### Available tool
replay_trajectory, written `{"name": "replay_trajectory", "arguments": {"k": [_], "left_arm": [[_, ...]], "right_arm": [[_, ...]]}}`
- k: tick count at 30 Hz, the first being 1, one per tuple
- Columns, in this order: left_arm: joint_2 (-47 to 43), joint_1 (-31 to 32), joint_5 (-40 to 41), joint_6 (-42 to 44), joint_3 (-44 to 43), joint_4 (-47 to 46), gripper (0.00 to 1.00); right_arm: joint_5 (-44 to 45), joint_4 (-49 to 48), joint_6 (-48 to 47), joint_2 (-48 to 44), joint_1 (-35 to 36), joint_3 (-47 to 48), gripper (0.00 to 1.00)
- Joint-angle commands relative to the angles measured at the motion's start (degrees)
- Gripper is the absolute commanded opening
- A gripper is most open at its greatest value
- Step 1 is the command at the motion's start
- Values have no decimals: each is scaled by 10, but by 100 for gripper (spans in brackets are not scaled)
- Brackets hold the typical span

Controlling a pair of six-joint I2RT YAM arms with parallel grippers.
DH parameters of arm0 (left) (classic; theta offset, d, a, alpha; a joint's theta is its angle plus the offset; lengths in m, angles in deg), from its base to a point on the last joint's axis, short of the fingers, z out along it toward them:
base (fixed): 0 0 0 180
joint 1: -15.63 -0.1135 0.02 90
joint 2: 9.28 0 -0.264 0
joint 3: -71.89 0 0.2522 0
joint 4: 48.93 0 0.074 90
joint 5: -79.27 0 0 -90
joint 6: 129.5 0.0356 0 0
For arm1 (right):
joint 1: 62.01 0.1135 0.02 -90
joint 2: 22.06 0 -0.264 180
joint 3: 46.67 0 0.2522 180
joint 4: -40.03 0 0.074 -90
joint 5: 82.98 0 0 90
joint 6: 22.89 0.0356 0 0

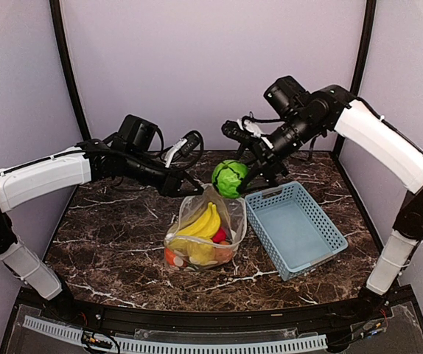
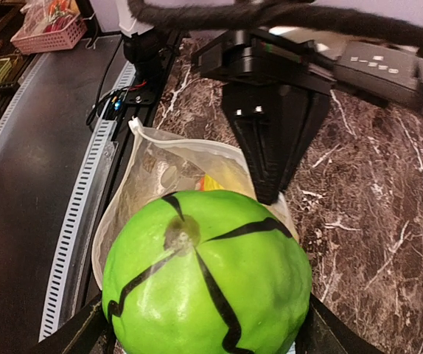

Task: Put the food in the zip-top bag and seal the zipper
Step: Place the fake fruit in the zipper food storage bag.

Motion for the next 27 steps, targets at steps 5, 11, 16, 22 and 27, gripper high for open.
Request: {"name": "replay_trajectory", "arguments": {"k": [5, 11, 16, 22, 27], "left_arm": [[-13, 2, 8, 16, 2, 14, 1], [-5, 2, 4, 14, -3, 19, 1], [-2, 2, 9, 15, -3, 22, 1], [2, 2, 11, 17, -5, 25, 1], [1, 2, 13, 19, -4, 26, 1]], "right_arm": [[100, 22, -27, 37, 70, -6, 63], [170, -3, -25, 41, 85, -36, 62], [196, -15, -21, 48, 90, -40, 62], [214, -21, -17, 59, 97, -36, 62], [220, -19, -15, 74, 108, -26, 63]]}}
